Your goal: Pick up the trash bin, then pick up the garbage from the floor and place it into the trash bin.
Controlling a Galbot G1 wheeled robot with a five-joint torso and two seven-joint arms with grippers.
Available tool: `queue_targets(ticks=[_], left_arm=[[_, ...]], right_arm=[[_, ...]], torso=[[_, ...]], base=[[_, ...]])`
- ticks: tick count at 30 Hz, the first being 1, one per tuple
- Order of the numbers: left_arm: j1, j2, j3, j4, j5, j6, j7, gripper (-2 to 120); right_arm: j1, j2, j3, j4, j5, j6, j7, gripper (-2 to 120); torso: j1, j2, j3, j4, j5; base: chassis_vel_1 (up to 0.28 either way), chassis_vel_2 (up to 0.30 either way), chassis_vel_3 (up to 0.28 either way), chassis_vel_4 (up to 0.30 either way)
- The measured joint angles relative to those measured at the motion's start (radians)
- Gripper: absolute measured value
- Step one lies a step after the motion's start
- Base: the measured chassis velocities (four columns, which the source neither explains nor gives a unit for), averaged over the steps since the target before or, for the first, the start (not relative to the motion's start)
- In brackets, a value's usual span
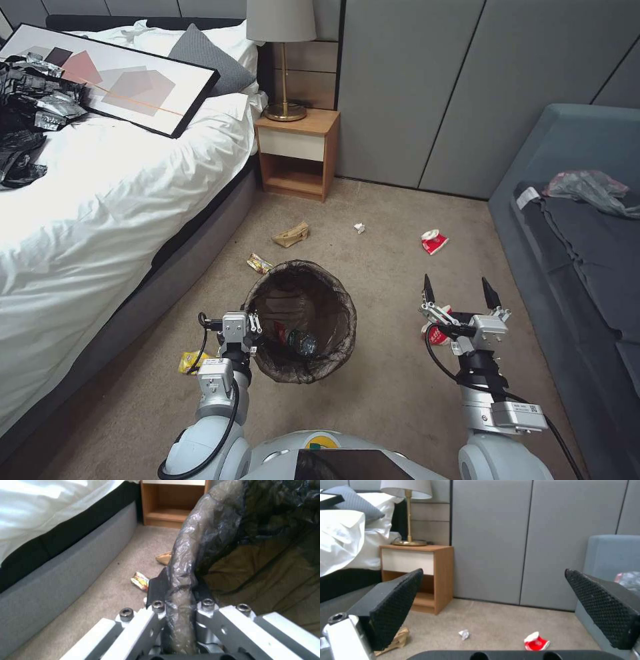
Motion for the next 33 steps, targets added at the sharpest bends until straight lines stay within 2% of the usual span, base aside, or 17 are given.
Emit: queue_targets(ticks=[13, 24, 31, 33], left_arm=[[0.0, 0.0, 0.0, 0.0, 0.0, 0.0, 0.0, 3], [0.0, 0.0, 0.0, 0.0, 0.0, 0.0, 0.0, 3], [0.0, 0.0, 0.0, 0.0, 0.0, 0.0, 0.0, 3], [0.0, 0.0, 0.0, 0.0, 0.0, 0.0, 0.0, 3]], right_arm=[[0.022, 0.008, 0.011, -0.016, 0.004, 0.009, -0.005, 100], [0.068, -0.017, 0.04, -0.035, -0.01, 0.024, -0.004, 100], [0.135, -0.067, 0.058, -0.054, -0.007, -0.038, 0.029, 100], [0.17, -0.097, 0.053, -0.073, 0.02, -0.111, 0.077, 100]], torso=[[0.0, 0.0, 0.0, -0.0001, -0.0001], [0.0, 0.0, 0.0, -0.0002, 0.0], [0.0, 0.0, 0.0, 0.0, 0.0], [0.0, 0.0, 0.0, 0.0, 0.0]], base=[[-0.115, 0.122, 0.109, -0.132], [-0.014, 0.022, 0.016, -0.011], [0.0, 0.0, 0.0, 0.0], [0.0, 0.0, 0.0, 0.0]])
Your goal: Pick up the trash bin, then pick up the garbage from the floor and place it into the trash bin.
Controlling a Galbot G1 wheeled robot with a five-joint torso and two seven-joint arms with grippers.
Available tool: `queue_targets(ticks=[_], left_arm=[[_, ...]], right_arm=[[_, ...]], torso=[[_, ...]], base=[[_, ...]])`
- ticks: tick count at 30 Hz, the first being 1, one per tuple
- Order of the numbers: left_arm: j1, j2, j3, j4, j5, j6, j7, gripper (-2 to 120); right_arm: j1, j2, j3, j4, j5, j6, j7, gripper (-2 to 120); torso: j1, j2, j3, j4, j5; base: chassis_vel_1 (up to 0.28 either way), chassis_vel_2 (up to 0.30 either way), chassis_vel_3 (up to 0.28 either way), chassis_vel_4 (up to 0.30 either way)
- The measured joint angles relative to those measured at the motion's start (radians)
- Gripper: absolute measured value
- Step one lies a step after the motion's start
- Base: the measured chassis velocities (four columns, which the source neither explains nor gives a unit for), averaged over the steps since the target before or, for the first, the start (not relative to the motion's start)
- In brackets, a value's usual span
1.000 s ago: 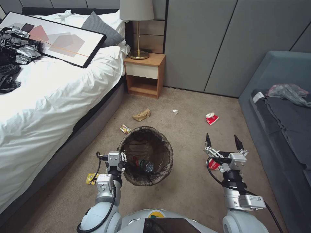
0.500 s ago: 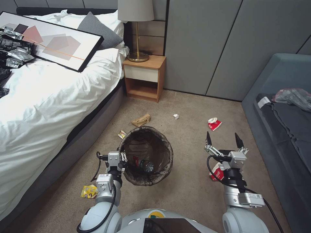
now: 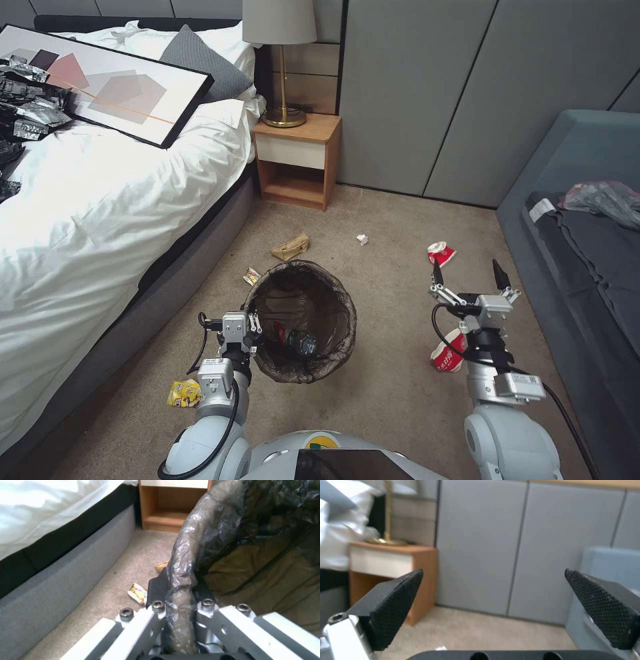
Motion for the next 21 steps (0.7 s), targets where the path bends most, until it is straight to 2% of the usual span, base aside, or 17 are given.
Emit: queue_targets(ticks=[1, 5, 6, 8, 19, 21], left_arm=[[0.0, 0.0, 0.0, 0.0, 0.0, 0.0, 0.0, 3], [0.0, 0.0, 0.0, 0.0, 0.0, 0.0, 0.0, 3], [0.0, 0.0, 0.0, 0.0, 0.0, 0.0, 0.0, 3], [0.0, 0.0, 0.0, 0.0, 0.0, 0.0, 0.0, 3], [0.0, 0.0, 0.0, 0.0, 0.0, 0.0, 0.0, 3], [0.0, 0.0, 0.0, 0.0, 0.0, 0.0, 0.0, 3]], right_arm=[[0.0, 0.0, 0.0, 0.0, 0.0, 0.0, 0.0, 100], [0.075, -0.058, -0.015, -0.064, 0.066, -0.182, 0.072, 100], [0.075, -0.058, -0.015, -0.064, 0.066, -0.182, 0.072, 100], [0.126, -0.087, -0.029, -0.121, 0.109, -0.295, 0.117, 100], [0.185, -0.107, -0.042, -0.214, 0.141, -0.386, 0.151, 100], [0.213, -0.115, -0.05, -0.268, 0.149, -0.416, 0.162, 100]], torso=[[0.0, 0.0, 0.0, 0.0, 0.0], [0.0, 0.0, 0.0, -0.0002, 0.0002], [0.0, 0.0, 0.0, -0.0002, 0.0002], [0.0, 0.0, 0.0, 0.0, 0.0], [0.0, 0.0, 0.0, 0.0001, 0.0005], [0.0, 0.0, 0.0, -0.0006, -0.0015]], base=[[0.0, 0.0, 0.0, 0.0], [0.0, 0.0, 0.0, 0.0], [0.0, 0.0, 0.0, 0.0], [0.0, 0.0, 0.0, 0.0], [0.0, 0.0, 0.0, 0.0], [0.0, 0.0, 0.0, 0.0]])
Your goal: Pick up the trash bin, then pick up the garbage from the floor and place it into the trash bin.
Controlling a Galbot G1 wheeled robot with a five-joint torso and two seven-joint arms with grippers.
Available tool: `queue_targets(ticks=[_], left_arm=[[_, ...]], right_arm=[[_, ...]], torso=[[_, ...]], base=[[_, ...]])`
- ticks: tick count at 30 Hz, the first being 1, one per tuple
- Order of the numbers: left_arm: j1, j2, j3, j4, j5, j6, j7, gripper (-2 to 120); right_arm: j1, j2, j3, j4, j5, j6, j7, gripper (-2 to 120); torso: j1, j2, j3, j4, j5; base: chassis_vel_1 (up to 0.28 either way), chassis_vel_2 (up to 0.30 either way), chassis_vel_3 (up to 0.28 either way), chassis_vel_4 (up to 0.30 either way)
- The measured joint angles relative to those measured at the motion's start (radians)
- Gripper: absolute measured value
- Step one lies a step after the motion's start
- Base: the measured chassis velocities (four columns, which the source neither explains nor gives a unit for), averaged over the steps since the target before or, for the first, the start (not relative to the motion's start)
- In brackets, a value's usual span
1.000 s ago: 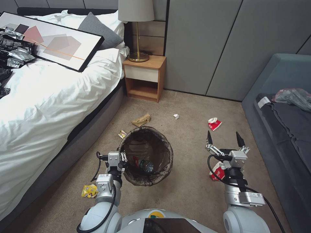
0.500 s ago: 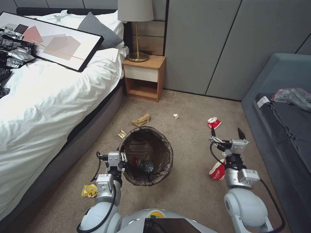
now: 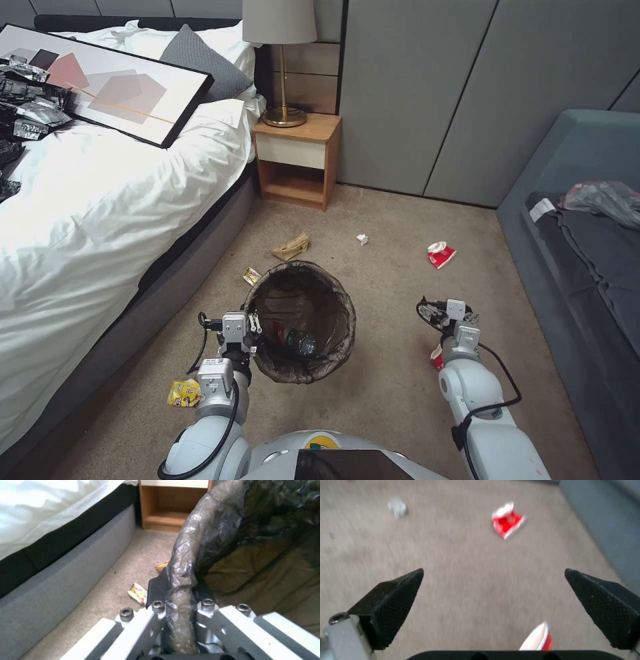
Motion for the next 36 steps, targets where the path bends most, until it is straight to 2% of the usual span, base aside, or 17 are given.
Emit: queue_targets(ticks=[1, 2, 4, 6, 8, 12, 14, 16, 18, 21, 27, 30, 32, 33, 36], left_arm=[[0.0, 0.0, 0.0, 0.0, 0.0, 0.0, 0.0, 3], [0.0, 0.0, 0.0, 0.0, 0.0, 0.0, 0.0, 3], [0.0, 0.0, 0.0, 0.0, 0.0, 0.0, 0.0, 3], [0.0, 0.0, 0.0, 0.0, 0.0, 0.0, 0.0, 3], [0.0, 0.0, 0.0, 0.0, 0.0, 0.0, 0.0, 3], [0.0, 0.0, 0.0, 0.0, 0.0, 0.0, 0.0, 3], [0.0, 0.0, 0.0, 0.0, 0.0, 0.0, 0.0, 3], [0.0, 0.0, 0.0, 0.0, 0.0, 0.0, 0.0, 3], [0.0, 0.0, 0.0, 0.0, 0.0, 0.0, 0.0, 3], [0.0, 0.0, 0.0, 0.0, 0.0, 0.0, 0.0, 3], [0.0, 0.0, 0.0, 0.0, 0.0, 0.0, 0.0, 3], [0.0, 0.0, 0.0, 0.0, 0.0, 0.0, 0.0, 3], [0.0, 0.0, 0.0, 0.0, 0.0, 0.0, 0.0, 3], [0.0, 0.0, 0.0, 0.0, 0.0, 0.0, 0.0, 3], [0.0, 0.0, 0.0, 0.0, 0.0, 0.0, 0.0, 3]], right_arm=[[0.0, 0.0, 0.0, 0.0, 0.0, 0.0, 0.0, 100], [0.022, -0.003, -0.004, -0.053, 0.007, -0.021, 0.006, 100], [0.023, -0.003, -0.005, -0.058, 0.008, -0.022, 0.006, 100], [0.042, -0.002, -0.01, -0.113, 0.013, -0.042, 0.008, 100], [0.054, -0.001, -0.012, -0.142, 0.013, -0.05, 0.009, 100], [0.079, 0.003, -0.014, -0.204, 0.013, -0.06, 0.012, 100], [0.106, 0.006, -0.013, -0.288, 0.005, -0.063, 0.013, 100], [0.114, 0.006, -0.012, -0.319, -0.001, -0.062, 0.014, 100], [0.132, 0.007, 0.001, -0.411, -0.018, -0.05, 0.022, 100], [0.139, 0.012, 0.015, -0.484, -0.039, -0.031, 0.022, 100], [0.155, 0.02, 0.029, -0.574, -0.063, -0.001, 0.021, 100], [0.169, 0.022, 0.032, -0.618, -0.065, 0.012, 0.021, 96], [0.182, 0.023, 0.032, -0.654, -0.061, 0.021, 0.018, 87], [0.182, 0.023, 0.032, -0.654, -0.061, 0.021, 0.018, 87], [0.211, 0.027, 0.031, -0.724, -0.034, 0.03, -0.01, 71]], torso=[[0.0, 0.0, 0.0, 0.0, 0.0], [0.0, 0.0, 0.0, 0.0014, 0.0007], [0.0, 0.0, 0.0, 0.0014, 0.001], [0.0, 0.0, 0.0, 0.0, 0.0027], [0.0, 0.0, 0.0, 0.0008, 0.002], [0.0, 0.0, 0.0, 0.0007, 0.0013], [0.0, 0.0, 0.0, 0.0006, 0.0015], [0.0, 0.0, 0.0, 0.0005, 0.0015], [0.0, 0.0, 0.0, 0.0006, 0.0015], [0.0, 0.0, 0.0, 0.0005, 0.0015], [0.0, 0.0, 0.0, 0.0006, 0.0015], [0.0, 0.0, 0.0, 0.0005, 0.0014], [0.0, 0.0, 0.0, 0.0005, 0.0015], [0.0, 0.0, 0.0, 0.0005, 0.0015], [0.0, 0.0, 0.0, 0.0006, 0.0014]], base=[[0.0, 0.0, 0.0, 0.0], [0.0, 0.0, 0.0, 0.0], [0.0, 0.0, 0.0, 0.0], [0.0, 0.0, 0.0, 0.0], [0.0, 0.0, 0.0, 0.0], [0.0, 0.0, 0.0, 0.0], [0.0, 0.0, 0.0, 0.0], [0.0, 0.0, 0.0, 0.0], [0.0, 0.0, 0.0, 0.0], [0.0, 0.0, 0.0, 0.0], [0.0, 0.0, 0.0, 0.0], [0.0, 0.0, 0.0, 0.0], [0.0, 0.0, 0.0, 0.0], [0.0, 0.0, 0.0, 0.0], [0.0, 0.0, 0.0, 0.0]])
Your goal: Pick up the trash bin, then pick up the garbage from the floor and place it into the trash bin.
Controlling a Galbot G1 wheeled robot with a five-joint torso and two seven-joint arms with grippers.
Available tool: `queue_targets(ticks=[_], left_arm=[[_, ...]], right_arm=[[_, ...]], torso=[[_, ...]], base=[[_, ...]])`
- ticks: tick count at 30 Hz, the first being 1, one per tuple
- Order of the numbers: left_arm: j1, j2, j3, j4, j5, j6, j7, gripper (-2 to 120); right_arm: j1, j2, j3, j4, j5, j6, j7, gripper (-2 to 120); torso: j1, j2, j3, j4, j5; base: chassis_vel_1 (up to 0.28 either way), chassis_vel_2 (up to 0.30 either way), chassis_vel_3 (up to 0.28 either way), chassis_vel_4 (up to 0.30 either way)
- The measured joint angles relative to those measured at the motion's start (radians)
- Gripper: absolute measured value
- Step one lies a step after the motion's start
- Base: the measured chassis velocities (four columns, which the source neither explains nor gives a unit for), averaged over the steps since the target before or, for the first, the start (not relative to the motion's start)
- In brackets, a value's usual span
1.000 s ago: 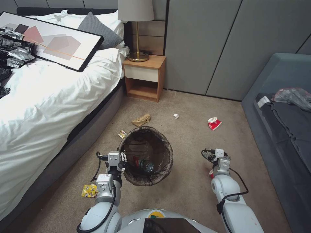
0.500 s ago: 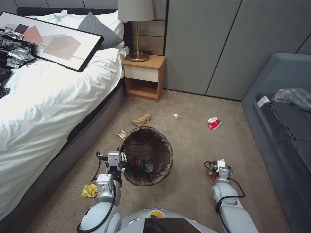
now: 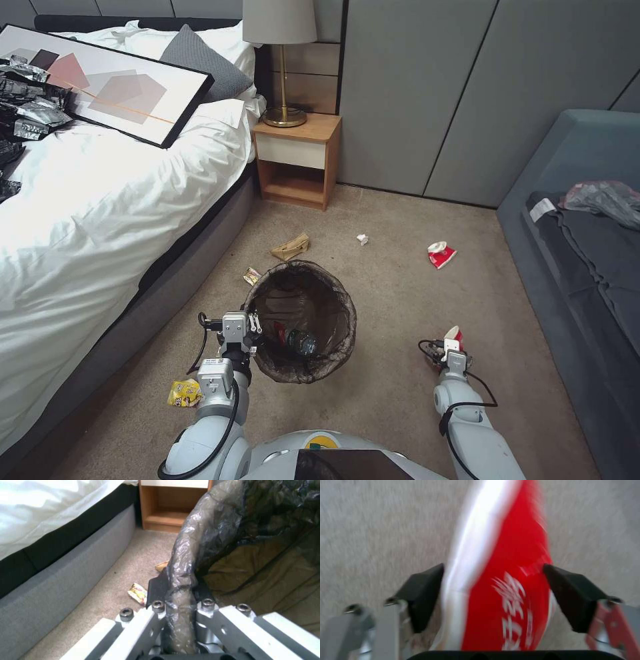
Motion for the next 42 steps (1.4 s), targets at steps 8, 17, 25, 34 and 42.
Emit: queue_targets(ticks=[8, 17, 25, 34, 42], left_arm=[[0.0, 0.0, 0.0, 0.0, 0.0, 0.0, 0.0, 3], [0.0, 0.0, 0.0, 0.0, 0.0, 0.0, 0.0, 3], [0.0, 0.0, 0.0, 0.0, 0.0, 0.0, 0.0, 3], [0.0, 0.0, 0.0, 0.0, 0.0, 0.0, 0.0, 3], [0.0, 0.0, 0.0, 0.0, 0.0, 0.0, 0.0, 3]], right_arm=[[0.021, 0.006, -0.002, -0.07, 0.018, 0.017, -0.024, 44], [0.017, 0.005, -0.003, -0.06, 0.016, 0.023, -0.03, 22], [0.01, 0.003, -0.002, -0.049, 0.009, 0.031, -0.035, 7], [0.0, -0.001, -0.001, -0.012, 0.003, 0.036, -0.039, 7], [-0.045, -0.009, -0.009, 0.159, 0.021, 0.182, -0.08, 0]], torso=[[0.0, 0.0, 0.0, -0.0001, -0.0008], [0.0, 0.0, 0.0, -0.0002, -0.0001], [0.0, 0.0, 0.0, -0.0002, -0.0001], [0.0, 0.0, 0.0, 0.0001, 0.0006], [0.0, 0.0, 0.0, -0.0002, 0.0004]], base=[[0.0, 0.0, 0.0, 0.0], [0.0, 0.0, 0.0, 0.0], [0.0, 0.0, 0.0, 0.0], [0.0, 0.0, 0.0, 0.0], [0.0, 0.0, 0.0, 0.0]])
